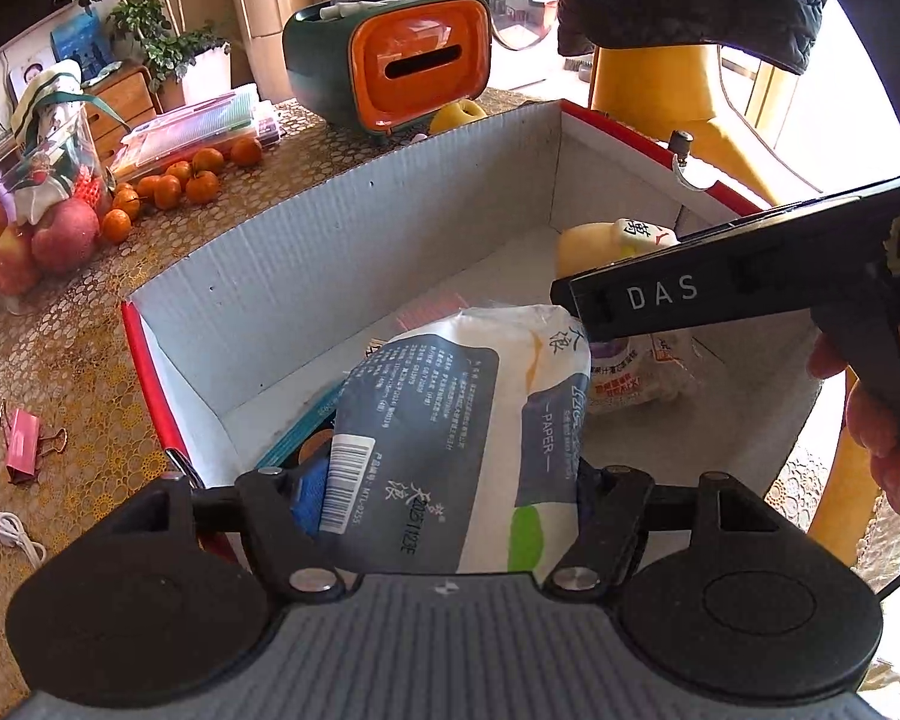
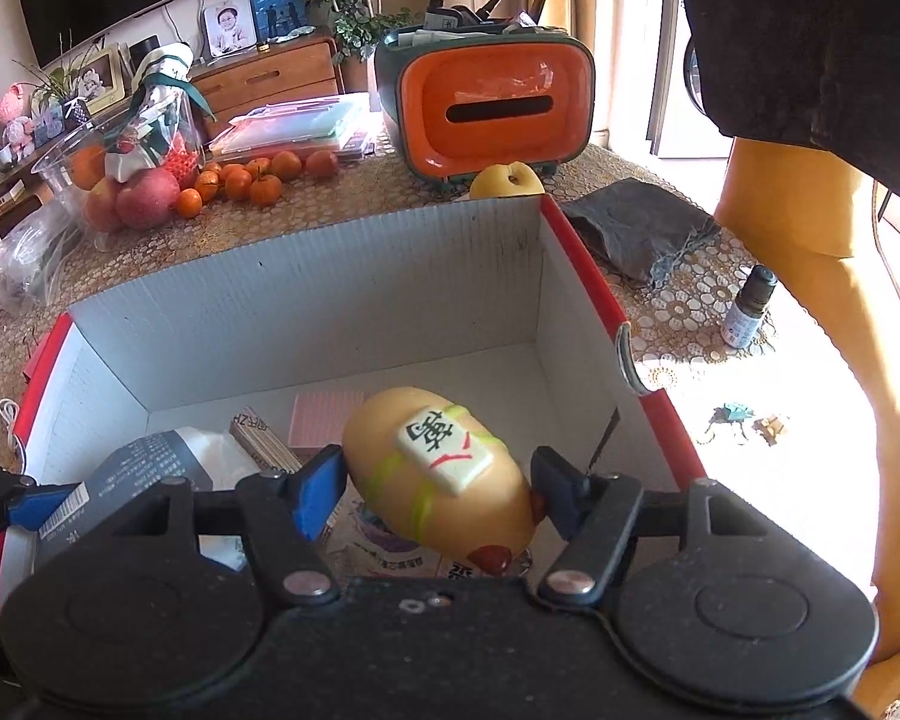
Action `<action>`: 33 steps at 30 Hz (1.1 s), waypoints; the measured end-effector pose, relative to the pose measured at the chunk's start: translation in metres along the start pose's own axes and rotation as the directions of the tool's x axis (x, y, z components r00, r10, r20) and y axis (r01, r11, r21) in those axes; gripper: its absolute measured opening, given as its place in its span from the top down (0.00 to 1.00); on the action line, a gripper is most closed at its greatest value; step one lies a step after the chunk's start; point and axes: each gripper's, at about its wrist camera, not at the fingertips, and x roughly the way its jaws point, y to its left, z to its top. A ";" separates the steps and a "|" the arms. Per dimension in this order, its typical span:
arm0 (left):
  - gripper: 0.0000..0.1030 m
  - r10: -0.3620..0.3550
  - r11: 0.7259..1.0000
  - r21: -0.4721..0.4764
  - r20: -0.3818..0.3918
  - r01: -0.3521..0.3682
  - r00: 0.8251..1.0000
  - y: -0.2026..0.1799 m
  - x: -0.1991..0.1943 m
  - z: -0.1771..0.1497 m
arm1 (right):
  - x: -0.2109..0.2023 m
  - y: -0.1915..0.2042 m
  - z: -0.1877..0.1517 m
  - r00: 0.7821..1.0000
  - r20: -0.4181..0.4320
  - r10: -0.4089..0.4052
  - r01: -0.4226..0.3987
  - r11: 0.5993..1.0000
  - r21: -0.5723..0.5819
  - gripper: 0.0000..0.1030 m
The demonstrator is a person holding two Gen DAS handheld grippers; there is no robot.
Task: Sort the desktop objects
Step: 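Carry the tissue pack and pig plush with both tools over the red box, then open both grippers to drop the tissue pack and pig plush into the box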
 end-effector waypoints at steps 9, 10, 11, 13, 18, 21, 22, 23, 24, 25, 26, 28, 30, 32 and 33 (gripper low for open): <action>0.22 0.002 1.000 -0.029 0.004 -0.002 1.000 0.003 -0.008 0.000 | -0.009 0.001 0.001 1.000 0.028 -0.001 0.000 1.000 0.016 0.21; 0.22 -0.001 0.999 -0.037 0.005 0.001 1.000 0.004 -0.010 0.000 | -0.011 0.001 0.001 0.999 0.032 -0.001 0.000 1.000 0.014 0.21; 0.22 -0.002 0.999 -0.042 0.006 0.002 1.000 0.004 -0.012 -0.001 | -0.013 0.001 0.002 0.999 0.034 -0.001 0.001 1.000 0.014 0.21; 0.22 -0.006 0.999 -0.046 0.010 0.007 1.000 0.004 -0.017 -0.002 | -0.018 0.001 0.001 0.999 0.040 0.002 -0.003 1.000 0.017 0.21; 0.17 -0.007 0.999 -0.043 0.041 0.009 0.999 0.003 -0.034 -0.003 | -0.035 0.004 0.001 0.998 0.060 0.006 -0.006 1.000 0.005 0.21; 0.17 -0.011 0.999 -0.049 0.059 0.014 0.998 0.005 -0.045 -0.004 | -0.048 0.007 0.001 0.997 0.074 0.012 -0.011 1.000 -0.006 0.21; 0.17 -0.012 0.999 -0.052 0.065 0.016 0.998 0.006 -0.048 -0.005 | -0.052 0.007 0.000 0.997 0.078 0.014 -0.014 1.000 -0.009 0.20; 0.17 -0.018 0.998 -0.057 0.071 0.022 0.997 0.006 -0.052 -0.005 | -0.056 0.008 0.000 0.996 0.082 0.016 -0.015 1.000 -0.012 0.20; 0.17 -0.022 0.998 -0.060 0.076 0.027 0.997 0.007 -0.056 -0.006 | -0.061 0.009 -0.001 0.996 0.086 0.018 -0.016 1.000 -0.014 0.20; 0.16 -0.025 0.997 -0.065 0.082 0.031 0.996 0.007 -0.060 -0.007 | -0.065 0.009 -0.002 0.996 0.090 0.020 -0.018 1.000 -0.016 0.20; 0.14 -0.027 0.997 -0.069 0.088 0.033 0.996 0.008 -0.063 -0.009 | -0.069 0.010 -0.002 0.995 0.094 0.021 -0.019 1.000 -0.018 0.20; 0.13 -0.030 0.997 -0.073 0.097 0.037 0.995 0.009 -0.070 -0.012 | -0.077 0.012 -0.004 0.995 0.100 0.023 -0.020 0.999 -0.025 0.20; 0.13 -0.034 0.996 -0.076 0.104 0.042 0.994 0.008 -0.077 -0.015 | -0.085 0.015 -0.006 0.994 0.107 0.027 -0.024 0.999 -0.029 0.19; 0.13 -0.039 0.996 -0.079 0.114 0.048 0.993 0.009 -0.084 -0.018 | -0.091 0.017 -0.007 0.993 0.111 0.029 -0.025 0.999 -0.034 0.19; 0.13 -0.041 0.996 -0.080 0.118 0.051 0.992 0.010 -0.087 -0.019 | -0.095 0.019 -0.008 0.993 0.114 0.029 -0.025 0.999 -0.038 0.19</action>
